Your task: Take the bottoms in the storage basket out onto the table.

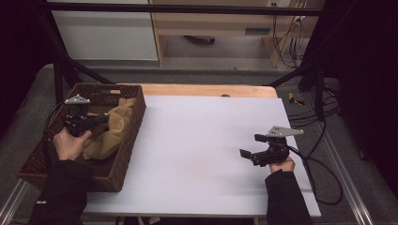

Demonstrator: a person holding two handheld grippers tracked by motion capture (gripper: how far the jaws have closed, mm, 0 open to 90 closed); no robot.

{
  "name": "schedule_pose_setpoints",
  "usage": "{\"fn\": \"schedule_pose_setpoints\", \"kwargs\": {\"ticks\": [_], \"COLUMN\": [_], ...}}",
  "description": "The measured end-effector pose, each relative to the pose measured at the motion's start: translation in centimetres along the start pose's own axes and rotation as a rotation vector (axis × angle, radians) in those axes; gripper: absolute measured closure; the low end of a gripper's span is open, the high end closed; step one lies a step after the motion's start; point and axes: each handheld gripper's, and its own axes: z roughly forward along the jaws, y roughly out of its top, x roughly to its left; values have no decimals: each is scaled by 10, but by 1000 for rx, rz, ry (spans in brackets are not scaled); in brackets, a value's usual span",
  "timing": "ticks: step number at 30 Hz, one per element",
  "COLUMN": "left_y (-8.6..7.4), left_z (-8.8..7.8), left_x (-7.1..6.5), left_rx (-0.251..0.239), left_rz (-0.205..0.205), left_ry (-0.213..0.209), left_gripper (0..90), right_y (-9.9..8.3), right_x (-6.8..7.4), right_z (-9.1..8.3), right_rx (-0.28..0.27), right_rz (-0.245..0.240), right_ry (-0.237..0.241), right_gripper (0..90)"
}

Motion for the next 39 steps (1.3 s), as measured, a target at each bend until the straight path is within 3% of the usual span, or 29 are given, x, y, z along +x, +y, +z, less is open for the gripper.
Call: {"fn": "schedule_pose_setpoints", "kwargs": {"ticks": [20,39], "left_y": [11,21], "left_z": [-23,-44], "left_x": [-12,-18], "left_rx": [-8,-30], "left_rz": [64,91], "left_ry": [13,19], "left_gripper": [864,865], "right_y": [0,0], "right_x": [0,0], "right_z": [-1,-1], "right_rx": [-1,-3], "right_rz": [2,2], "right_ry": [3,3], "right_gripper": [42,42]}}
